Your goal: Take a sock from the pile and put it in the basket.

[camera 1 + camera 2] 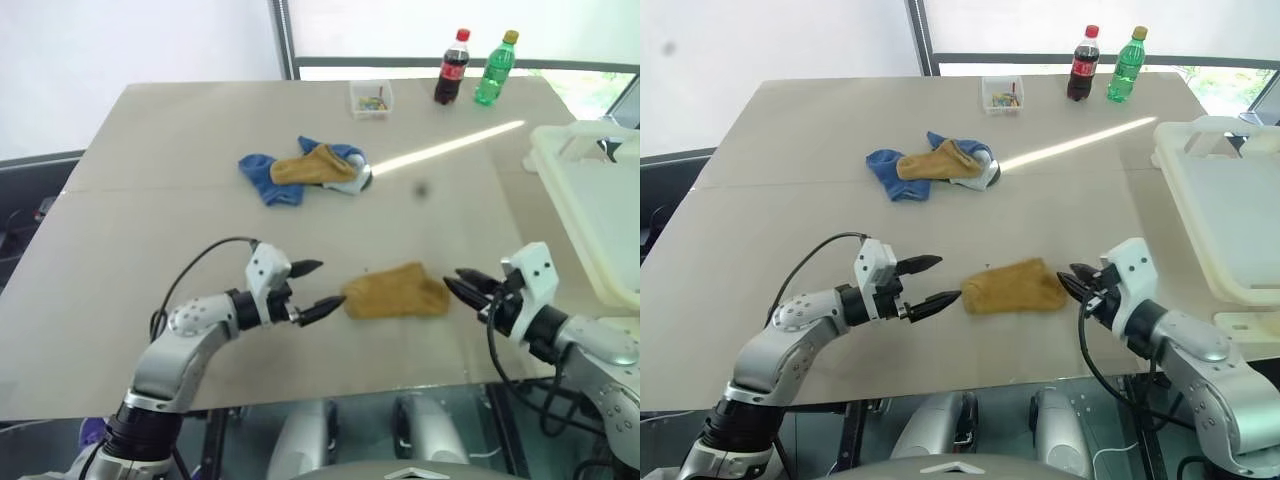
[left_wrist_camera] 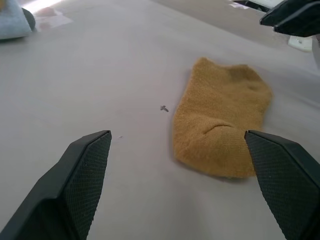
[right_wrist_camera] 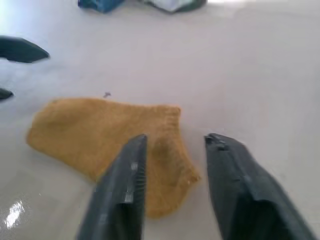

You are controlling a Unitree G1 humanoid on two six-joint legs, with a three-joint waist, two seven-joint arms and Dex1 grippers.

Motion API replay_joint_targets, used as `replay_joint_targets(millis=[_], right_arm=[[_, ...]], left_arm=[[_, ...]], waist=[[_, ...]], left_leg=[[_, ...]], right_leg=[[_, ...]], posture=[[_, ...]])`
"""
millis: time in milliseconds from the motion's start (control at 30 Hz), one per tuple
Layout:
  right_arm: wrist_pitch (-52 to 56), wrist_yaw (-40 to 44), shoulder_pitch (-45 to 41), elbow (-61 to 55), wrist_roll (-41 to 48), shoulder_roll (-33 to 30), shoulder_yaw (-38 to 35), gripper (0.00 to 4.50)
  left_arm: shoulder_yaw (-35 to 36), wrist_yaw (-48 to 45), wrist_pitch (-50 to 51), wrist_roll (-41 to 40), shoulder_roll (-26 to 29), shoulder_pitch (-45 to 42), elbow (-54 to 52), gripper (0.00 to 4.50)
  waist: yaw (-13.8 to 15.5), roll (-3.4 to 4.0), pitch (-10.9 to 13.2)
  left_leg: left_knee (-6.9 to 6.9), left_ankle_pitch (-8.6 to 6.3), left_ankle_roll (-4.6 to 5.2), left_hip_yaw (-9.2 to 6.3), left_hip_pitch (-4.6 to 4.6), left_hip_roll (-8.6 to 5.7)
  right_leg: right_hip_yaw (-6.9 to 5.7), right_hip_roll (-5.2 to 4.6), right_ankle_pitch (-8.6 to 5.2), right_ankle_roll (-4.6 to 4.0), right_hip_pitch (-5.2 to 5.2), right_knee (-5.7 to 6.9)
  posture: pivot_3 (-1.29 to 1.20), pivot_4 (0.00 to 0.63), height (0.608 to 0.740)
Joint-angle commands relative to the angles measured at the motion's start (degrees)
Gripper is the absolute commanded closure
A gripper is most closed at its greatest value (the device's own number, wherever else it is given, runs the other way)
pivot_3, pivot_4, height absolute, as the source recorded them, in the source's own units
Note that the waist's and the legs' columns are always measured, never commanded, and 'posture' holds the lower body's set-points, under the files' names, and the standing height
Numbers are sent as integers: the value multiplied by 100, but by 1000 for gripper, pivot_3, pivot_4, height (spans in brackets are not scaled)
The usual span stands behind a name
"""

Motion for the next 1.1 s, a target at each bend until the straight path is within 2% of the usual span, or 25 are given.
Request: replay_joint_targets(millis=[33, 233, 367, 433, 467, 633, 767, 800, 900, 1000, 1100], right_arm=[[-719, 176, -17, 320, -370, -198, 457, 4388], [-1364, 129, -188, 801, -705, -197, 762, 4388], [-1377, 166, -430, 967, -728, -220, 898, 3235], [-1377, 172, -466, 1019, -795, -275, 970, 2179], [-1393, 196, -455, 1067, -821, -295, 1034, 1826], [-1345, 173, -526, 1365, -950, -321, 1251, 1826], [-1209, 29, -612, 1655, -986, -214, 1284, 1826], [-1246, 22, -598, 1701, -1019, -205, 1302, 2041], [-1246, 28, -552, 1845, -975, -133, 1307, 3079], [-1280, 61, -417, 1828, -930, -92, 1293, 4500], [-1184, 73, -296, 1585, -795, -111, 1195, 4500]], left_arm=[[24, -55, -121, 15, 10, -6, -138, 0], [289, 79, -169, 45, 36, -81, -18, 0], [284, 152, -151, 62, -4, -55, -74, 0], [233, 152, -129, 74, -19, -41, -126, 0], [188, 152, -122, 80, -51, -44, -149, 0], [-231, 92, -97, 267, -225, -260, -52, 0], [-903, -120, 8, 703, -121, -436, 157, 0], [-940, -133, 58, 696, -141, -449, 202, 0], [-996, -160, 152, 677, -215, -521, 361, 816], [-1054, -236, 63, 710, -275, -562, 529, 2321], [-945, -315, 20, 587, -312, -486, 517, 3709]], waist=[[0, 0, 0], [12, 0, 0], [12, 0, 0], [17, 0, 0], [31, 0, 0], [102, -1, 0], [97, -1, -1], [96, -1, -1], [90, 0, -3], [91, -1, -6], [92, -2, -7]], left_leg=[[1, 0, 0, 0, 0, 0], [2, 0, 0, -1, 0, -1], [2, 0, 0, 1, 1, 0], [2, 0, 0, 0, 1, -1], [2, 0, 0, -1, 0, 0], [5, 1, 0, 0, 0, -3], [7, 1, 1, 1, 1, -5], [7, 1, 1, 1, 1, -5], [7, 1, 1, 1, 0, -3], [7, 1, 1, -1, 4, -1], [9, 0, 2, -1, 5, -2]], right_leg=[[0, -1, 0, 0, 0, 0], [-1, 0, 0, 0, 0, 1], [1, 0, 1, 1, 0, 1], [0, 0, 1, 1, 1, 1], [0, 0, 1, 1, 1, 1], [-1, -1, 2, 2, 3, 1], [-1, 2, 2, 1, 5, 3], [0, 2, 2, 2, 4, 3], [0, 4, 6, 8, 3, 4], [-1, 5, 6, 8, 6, 4], [0, 4, 6, 8, 10, 4]], posture=[[0, 150, 732], [0, 150, 732], [0, 150, 732], [0, 150, 732], [0, 150, 732], [0, 150, 732], [0, 150, 732], [0, 150, 732], [0, 150, 732], [0, 150, 732], [0, 150, 732]])
